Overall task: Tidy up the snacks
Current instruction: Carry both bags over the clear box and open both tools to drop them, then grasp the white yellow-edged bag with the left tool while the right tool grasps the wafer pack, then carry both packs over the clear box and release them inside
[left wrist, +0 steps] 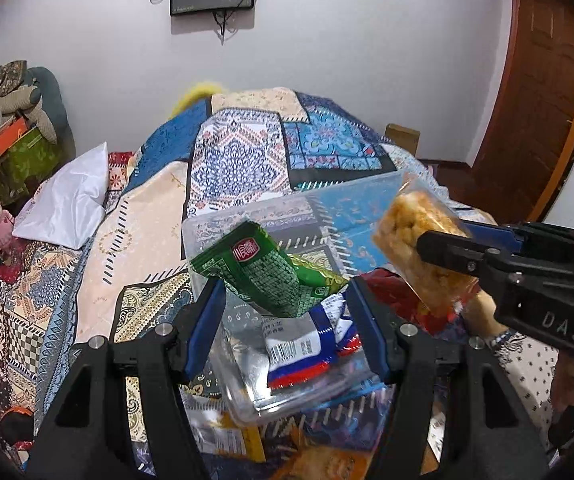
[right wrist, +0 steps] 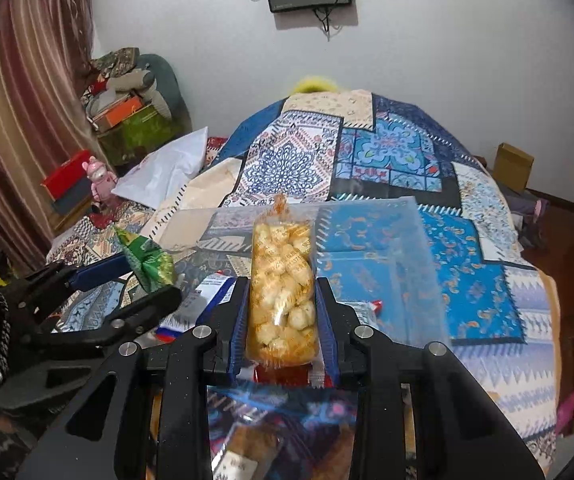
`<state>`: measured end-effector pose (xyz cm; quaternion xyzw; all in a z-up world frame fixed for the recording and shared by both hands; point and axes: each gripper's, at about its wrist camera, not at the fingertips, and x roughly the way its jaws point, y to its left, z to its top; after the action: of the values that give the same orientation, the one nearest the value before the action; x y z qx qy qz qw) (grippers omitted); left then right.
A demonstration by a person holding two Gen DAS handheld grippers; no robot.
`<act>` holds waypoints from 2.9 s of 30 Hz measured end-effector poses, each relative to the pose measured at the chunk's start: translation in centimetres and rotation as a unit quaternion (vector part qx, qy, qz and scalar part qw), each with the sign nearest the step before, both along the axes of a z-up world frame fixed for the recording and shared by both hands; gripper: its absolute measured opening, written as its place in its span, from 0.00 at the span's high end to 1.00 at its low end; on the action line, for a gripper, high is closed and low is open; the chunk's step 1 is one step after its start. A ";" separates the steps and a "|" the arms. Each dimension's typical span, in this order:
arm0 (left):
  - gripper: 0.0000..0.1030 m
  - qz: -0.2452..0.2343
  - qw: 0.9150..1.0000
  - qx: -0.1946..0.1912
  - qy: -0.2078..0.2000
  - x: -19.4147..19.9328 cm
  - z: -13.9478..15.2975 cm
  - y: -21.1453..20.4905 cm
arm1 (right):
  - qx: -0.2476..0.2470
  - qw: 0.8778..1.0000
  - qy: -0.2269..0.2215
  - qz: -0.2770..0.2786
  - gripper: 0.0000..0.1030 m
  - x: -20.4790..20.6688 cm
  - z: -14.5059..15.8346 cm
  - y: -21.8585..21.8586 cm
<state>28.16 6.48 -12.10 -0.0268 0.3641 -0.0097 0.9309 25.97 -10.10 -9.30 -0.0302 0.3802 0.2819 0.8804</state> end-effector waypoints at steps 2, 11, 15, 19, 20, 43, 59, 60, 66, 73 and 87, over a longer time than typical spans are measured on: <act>0.39 -0.003 1.000 -0.002 0.010 0.6 -0.4 0.0 | -0.006 1.000 0.003 0.000 0.72 0.4 -0.4 0.5; 0.35 0.001 1.000 -0.007 0.011 0.3 -0.2 0.5 | -0.042 0.998 -0.037 -0.004 0.47 -0.9 0.8 0.9; 0.32 -0.001 1.000 -0.004 -0.006 -1.4 1.1 0.7 | -0.048 0.997 -0.062 0.002 0.47 -2.2 1.9 0.5; 0.20 0.007 1.000 0.002 -0.021 -3.2 2.1 1.3 | -0.042 0.997 -0.060 0.007 0.47 -3.3 2.2 -0.3; 0.20 0.007 1.000 0.004 -0.020 -3.7 2.1 1.5 | -0.039 0.998 -0.055 0.008 0.47 -3.4 2.1 -0.5; 0.18 0.041 0.993 -0.022 0.109 -5.8 -6.9 6.8 | -0.051 0.995 0.080 -0.029 0.47 -6.4 -6.2 -6.8; 0.31 0.039 0.988 -0.054 0.136 -3.5 -10.3 6.4 | -0.038 0.991 0.125 -0.022 0.50 -6.1 -8.7 -6.6; 0.34 0.039 0.989 -0.054 0.134 -3.6 -10.3 6.4 | -0.038 0.991 0.123 -0.024 0.51 -6.2 -8.7 -6.7; 0.38 0.046 0.990 -0.045 0.127 -4.6 -9.9 6.8 | -0.027 0.992 0.121 -0.031 0.56 -6.6 -8.4 -7.1; 0.39 0.055 0.993 -0.028 0.098 -6.7 -7.3 7.0 | -0.016 0.994 0.101 -0.033 0.56 -7.2 -7.2 -8.0; 0.39 0.029 0.999 -0.030 0.010 -7.7 0.7 4.7 | 0.035 0.998 0.020 -0.049 0.56 -6.7 -0.1 -8.9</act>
<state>20.45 11.17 -11.43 -0.0657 0.3724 0.0063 0.9257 19.26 -19.04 -9.36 0.0244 0.3884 0.2522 0.8860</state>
